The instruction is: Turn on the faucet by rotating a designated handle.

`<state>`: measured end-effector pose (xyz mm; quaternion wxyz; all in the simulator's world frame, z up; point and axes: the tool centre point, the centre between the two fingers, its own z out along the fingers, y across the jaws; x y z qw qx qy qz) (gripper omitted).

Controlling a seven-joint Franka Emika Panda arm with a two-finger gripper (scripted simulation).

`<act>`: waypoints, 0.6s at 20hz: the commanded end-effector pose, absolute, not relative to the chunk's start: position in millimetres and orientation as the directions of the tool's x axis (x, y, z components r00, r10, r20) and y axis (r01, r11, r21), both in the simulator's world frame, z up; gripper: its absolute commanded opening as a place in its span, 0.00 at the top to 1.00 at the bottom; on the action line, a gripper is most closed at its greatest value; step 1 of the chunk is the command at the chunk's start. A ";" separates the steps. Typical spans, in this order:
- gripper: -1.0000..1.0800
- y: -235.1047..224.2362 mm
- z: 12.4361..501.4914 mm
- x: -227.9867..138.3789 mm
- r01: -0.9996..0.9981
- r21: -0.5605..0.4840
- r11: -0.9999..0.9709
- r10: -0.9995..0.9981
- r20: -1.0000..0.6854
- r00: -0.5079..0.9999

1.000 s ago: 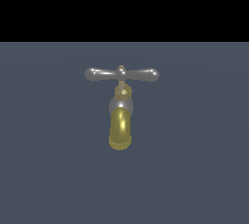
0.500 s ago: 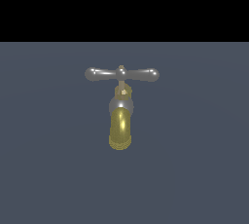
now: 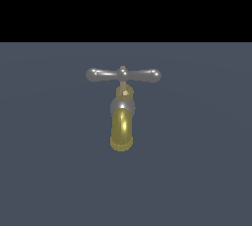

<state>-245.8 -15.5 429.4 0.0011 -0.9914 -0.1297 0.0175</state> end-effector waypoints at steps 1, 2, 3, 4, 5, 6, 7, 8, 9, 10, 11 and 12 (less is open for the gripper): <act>1.00 -22.6 418.5 -242.1 0.313 -0.007 -0.950 0.313 -0.033 0.949; 1.00 -25.5 414.1 -240.3 0.336 -0.007 -0.942 0.336 -0.032 0.941; 1.00 -28.3 409.7 -238.5 0.358 -0.008 -0.934 0.358 -0.032 0.933; 1.00 -31.1 405.2 -236.6 0.380 -0.008 -0.925 0.380 -0.031 0.925; 1.00 -33.8 400.8 -234.6 0.401 -0.008 -0.916 0.402 -0.031 0.915; 1.00 -36.5 396.4 -232.6 0.423 -0.008 -0.906 0.423 -0.030 0.906; 1.00 -39.2 391.9 -230.5 0.444 -0.008 -0.896 0.444 -0.030 0.895; 1.00 -41.8 387.5 -228.3 0.466 -0.008 -0.885 0.466 -0.029 0.884; 1.00 -44.3 383.0 -226.0 0.487 -0.008 -0.874 0.487 -0.028 0.873; 1.00 -46.8 378.5 -223.6 0.507 -0.008 -0.862 0.507 -0.028 0.861; 1.00 -49.3 374.1 -221.2 0.528 -0.008 -0.849 0.528 -0.027 0.849; 1.00 -51.7 369.6 -218.7 0.548 -0.008 -0.837 0.548 -0.027 0.836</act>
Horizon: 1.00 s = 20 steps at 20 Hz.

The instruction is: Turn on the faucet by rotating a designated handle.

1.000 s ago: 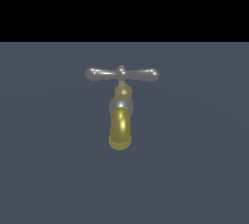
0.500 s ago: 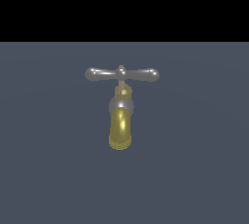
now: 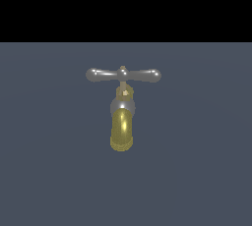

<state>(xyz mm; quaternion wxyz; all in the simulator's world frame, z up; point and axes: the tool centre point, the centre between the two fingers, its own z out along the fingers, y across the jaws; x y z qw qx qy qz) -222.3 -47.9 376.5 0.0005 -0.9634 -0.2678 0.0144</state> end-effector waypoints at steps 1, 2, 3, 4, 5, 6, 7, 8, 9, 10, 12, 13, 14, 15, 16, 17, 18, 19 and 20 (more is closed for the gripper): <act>1.00 -54.1 365.1 -216.2 0.568 -0.008 -0.823 0.568 -0.026 0.823; 1.00 -56.4 360.6 -213.6 0.587 -0.008 -0.810 0.587 -0.025 0.809; 1.00 -58.6 356.2 -210.9 0.606 -0.008 -0.795 0.606 -0.025 0.795; 1.00 -60.8 351.7 -208.1 0.625 -0.008 -0.781 0.625 -0.024 0.780; 1.00 -62.9 347.2 -205.3 0.643 -0.008 -0.765 0.643 -0.024 0.765; 1.00 -64.9 342.7 -202.5 0.661 -0.008 -0.750 0.661 -0.023 0.750; 1.00 -66.9 338.2 -199.5 0.679 -0.008 -0.734 0.679 -0.022 0.734; 1.00 -68.8 333.8 -196.5 0.696 -0.007 -0.718 0.696 -0.022 0.717; 1.00 -70.7 329.3 -193.5 0.713 -0.007 -0.701 0.713 -0.021 0.701; 1.00 -72.4 324.9 -190.4 0.730 -0.007 -0.684 0.730 -0.021 0.683; 1.00 -75.7 316.0 -184.1 0.761 -0.007 -0.649 0.761 -0.020 0.648; 1.00 -77.2 311.6 -180.9 0.776 -0.006 -0.630 0.776 -0.019 0.630; 1.00 -78.6 307.2 -177.7 0.791 -0.006 -0.612 0.791 -0.019 0.612; 1.00 -80.0 302.9 -174.4 0.805 -0.006 -0.594 0.805 -0.018 0.593; 1.00 -81.2 298.5 -171.1 0.818 -0.005 -0.575 0.818 -0.018 0.575; 1.00 -82.4 294.2 -167.8 0.831 -0.005 -0.556 0.831 -0.017 0.556; 1.00 -83.5 289.9 -164.5 0.844 -0.005 -0.536 0.844 -0.017 0.536; 1.00 -84.5 285.7 -161.1 0.856 -0.005 -0.517 0.856 -0.017 0.517; 1.00 -85.4 281.5 -157.7 0.867 -0.004 -0.498 0.867 -0.016 0.498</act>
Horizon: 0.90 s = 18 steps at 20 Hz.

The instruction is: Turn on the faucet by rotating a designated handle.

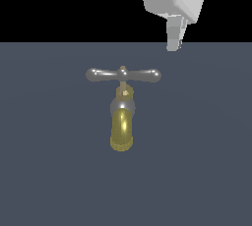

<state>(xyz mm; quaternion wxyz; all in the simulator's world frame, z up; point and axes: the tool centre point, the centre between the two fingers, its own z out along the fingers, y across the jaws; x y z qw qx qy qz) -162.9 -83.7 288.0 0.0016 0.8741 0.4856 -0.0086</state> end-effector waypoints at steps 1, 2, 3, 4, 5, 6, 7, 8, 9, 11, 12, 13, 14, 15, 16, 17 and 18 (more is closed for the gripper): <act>1.00 -86.2 277.3 -154.4 0.878 -0.004 -0.478 0.878 -0.016 0.478; 1.00 -86.9 273.2 -151.0 0.889 -0.004 -0.458 0.889 -0.015 0.458; 1.00 -87.5 269.1 -147.7 0.899 -0.003 -0.439 0.899 -0.015 0.439; 1.00 -88.0 265.0 -144.3 0.908 -0.003 -0.419 0.908 -0.014 0.419; 1.00 -88.5 261.0 -141.0 0.917 -0.003 -0.399 0.917 -0.014 0.399; 1.00 -88.8 257.1 -137.7 0.925 -0.002 -0.380 0.925 -0.014 0.380; 1.00 -89.1 253.2 -134.4 0.933 -0.002 -0.360 0.933 -0.013 0.360; 1.00 -89.2 249.3 -131.1 0.940 -0.002 -0.340 0.940 -0.013 0.340; 1.00 -89.3 245.5 -127.9 0.947 -0.001 -0.321 0.947 -0.012 0.321; 1.00 -89.2 238.0 -121.4 0.959 -0.001 -0.282 0.959 -0.011 0.282; 1.00 -89.1 234.4 -118.3 0.965 -0.001 -0.263 0.965 -0.010 0.263; 1.00 -88.8 230.8 -115.2 0.970 0.000 -0.244 0.970 -0.010 0.244; 1.00 -88.5 227.5 -112.3 0.974 0.000 -0.226 0.974 -0.009 0.226; 1.00 -88.1 224.4 -109.6 0.978 0.000 -0.209 0.978 -0.009 0.209; 1.00 -87.7 221.4 -107.1 0.981 0.000 -0.194 0.981 -0.008 0.194; 1.00 -87.3 218.7 -104.8 0.984 0.000 -0.179 0.984 -0.007 0.179; 1.00 -86.9 216.2 -102.6 0.986 0.000 -0.165 0.986 -0.007 0.165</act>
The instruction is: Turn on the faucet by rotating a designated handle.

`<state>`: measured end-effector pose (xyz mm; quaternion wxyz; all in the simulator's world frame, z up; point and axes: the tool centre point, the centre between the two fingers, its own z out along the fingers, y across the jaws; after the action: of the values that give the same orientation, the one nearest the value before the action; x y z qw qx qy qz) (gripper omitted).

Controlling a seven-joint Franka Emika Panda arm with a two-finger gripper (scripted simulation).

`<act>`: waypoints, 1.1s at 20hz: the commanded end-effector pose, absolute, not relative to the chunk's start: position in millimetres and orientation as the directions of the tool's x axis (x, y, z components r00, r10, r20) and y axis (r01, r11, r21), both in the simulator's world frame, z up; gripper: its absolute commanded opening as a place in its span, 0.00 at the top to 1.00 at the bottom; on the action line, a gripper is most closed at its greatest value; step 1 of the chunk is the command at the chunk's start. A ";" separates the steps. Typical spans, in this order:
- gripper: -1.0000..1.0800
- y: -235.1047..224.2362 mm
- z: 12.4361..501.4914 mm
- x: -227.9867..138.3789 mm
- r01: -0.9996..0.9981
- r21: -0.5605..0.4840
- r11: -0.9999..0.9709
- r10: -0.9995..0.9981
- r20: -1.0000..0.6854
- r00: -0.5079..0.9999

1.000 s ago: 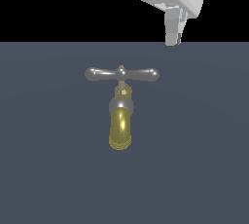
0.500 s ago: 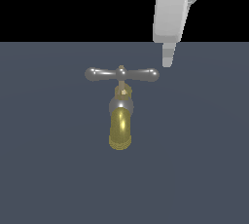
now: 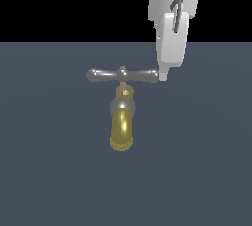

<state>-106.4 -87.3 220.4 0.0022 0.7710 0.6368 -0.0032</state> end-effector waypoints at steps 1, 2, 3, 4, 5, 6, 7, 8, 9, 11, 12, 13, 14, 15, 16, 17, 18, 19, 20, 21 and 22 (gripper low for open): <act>1.00 -86.4 213.9 -100.5 0.988 0.000 -0.153 0.988 -0.006 0.153; 1.00 -85.9 211.7 -98.7 0.990 0.000 -0.141 0.990 -0.005 0.141; 1.00 -85.4 209.7 -96.9 0.992 0.000 -0.130 0.992 -0.005 0.130; 1.00 -85.0 207.9 -95.3 0.993 0.001 -0.120 0.993 -0.004 0.120; 1.00 -84.5 206.2 -93.9 0.994 0.001 -0.111 0.994 -0.004 0.111; 1.00 -84.1 204.7 -92.6 0.995 0.001 -0.102 0.995 -0.003 0.102; 1.00 -83.7 203.4 -91.5 0.995 0.001 -0.095 0.995 -0.003 0.095; 1.00 -83.3 202.2 -90.5 0.996 0.001 -0.089 0.996 -0.002 0.089; 1.00 -83.0 201.3 -89.6 0.997 0.001 -0.083 0.997 -0.002 0.083; 1.00 -82.4 199.8 -88.3 0.997 0.000 -0.075 0.997 -0.001 0.075; 1.00 -82.2 199.4 -87.9 0.997 0.000 -0.072 0.997 -0.001 0.072; 1.00 -82.0 199.1 -87.6 0.998 0.000 -0.070 0.998 0.000 0.070; 1.00 -81.9 199.0 -87.5 0.998 0.000 -0.070 0.998 0.000 0.070; 1.00 -82.0 199.0 -87.5 0.998 0.000 -0.070 0.998 0.000 0.070; 1.00 -82.0 199.0 -87.5 0.998 0.000 -0.070 0.998 0.000 0.070; 1.00 -82.0 199.0 -87.5 0.998 0.000 -0.070 0.998 0.000 0.070; 1.00 -82.0 199.0 -87.5 0.998 0.000 -0.070 0.998 0.000 0.070; 1.00 -81.8 199.1 -87.6 0.998 0.000 -0.070 0.998 0.000 0.070; 1.00 -82.4 199.1 -84.8 0.998 0.000 -0.070 0.998 0.000 0.070; 1.00 -82.9 199.0 -82.1 0.998 0.000 -0.070 0.998 0.000 0.070; 1.00 -83.5 199.0 -79.3 0.998 0.000 -0.070 0.998 0.000 0.070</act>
<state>-82.7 -82.9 199.1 0.0001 0.7313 0.6820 0.0000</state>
